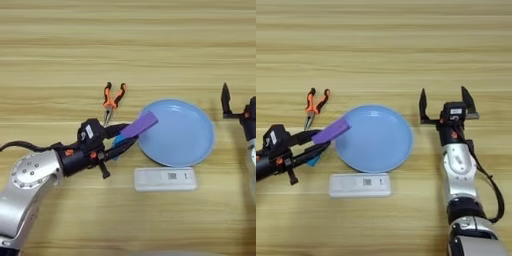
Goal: Move the objects on the table
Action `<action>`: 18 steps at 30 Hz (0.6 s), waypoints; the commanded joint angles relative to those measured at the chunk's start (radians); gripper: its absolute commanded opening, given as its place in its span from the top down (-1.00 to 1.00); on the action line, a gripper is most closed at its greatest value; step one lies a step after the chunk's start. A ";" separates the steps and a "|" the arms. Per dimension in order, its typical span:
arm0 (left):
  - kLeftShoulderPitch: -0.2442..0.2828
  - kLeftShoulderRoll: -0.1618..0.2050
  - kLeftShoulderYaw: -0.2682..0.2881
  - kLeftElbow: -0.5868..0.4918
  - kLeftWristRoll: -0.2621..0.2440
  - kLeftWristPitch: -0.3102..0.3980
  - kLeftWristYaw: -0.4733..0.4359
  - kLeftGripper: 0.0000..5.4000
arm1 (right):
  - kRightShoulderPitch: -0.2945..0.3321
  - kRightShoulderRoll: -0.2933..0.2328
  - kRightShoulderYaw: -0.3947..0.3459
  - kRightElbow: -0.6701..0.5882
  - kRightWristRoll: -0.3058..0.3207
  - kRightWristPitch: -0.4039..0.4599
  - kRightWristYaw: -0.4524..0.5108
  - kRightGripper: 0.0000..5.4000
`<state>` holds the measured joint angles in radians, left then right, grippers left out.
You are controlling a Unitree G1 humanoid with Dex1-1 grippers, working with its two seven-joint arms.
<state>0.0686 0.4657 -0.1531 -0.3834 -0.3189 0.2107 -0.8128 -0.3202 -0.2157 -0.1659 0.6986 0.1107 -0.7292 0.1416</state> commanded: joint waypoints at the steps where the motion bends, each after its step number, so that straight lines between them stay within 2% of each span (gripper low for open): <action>1: -0.027 0.018 -0.023 0.039 -0.004 -0.010 -0.045 0.50 | 0.050 -0.022 0.016 -0.150 0.097 0.069 0.135 -1.00; 6: -0.038 0.033 -0.029 0.049 -0.013 -0.017 -0.098 0.50 | 0.101 -0.101 0.054 -0.397 0.212 0.234 0.330 -1.00; 10: -0.046 0.046 -0.029 0.061 -0.019 -0.035 -0.140 0.50 | 0.129 -0.194 0.096 -0.580 0.257 0.370 0.475 -1.00; 12: -0.043 0.048 -0.030 0.054 -0.019 -0.039 -0.152 0.50 | 0.134 -0.254 0.101 -0.681 0.316 0.461 0.555 -1.00; 18: -0.039 0.056 -0.027 0.033 -0.020 -0.036 -0.166 0.50 | 0.136 -0.357 0.086 -0.848 0.448 0.677 0.686 -1.00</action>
<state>0.0340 0.5028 -0.1802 -0.3334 -0.3281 0.1803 -0.9680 -0.1868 -0.5357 -0.0789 -0.1006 0.5223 -0.1170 0.7888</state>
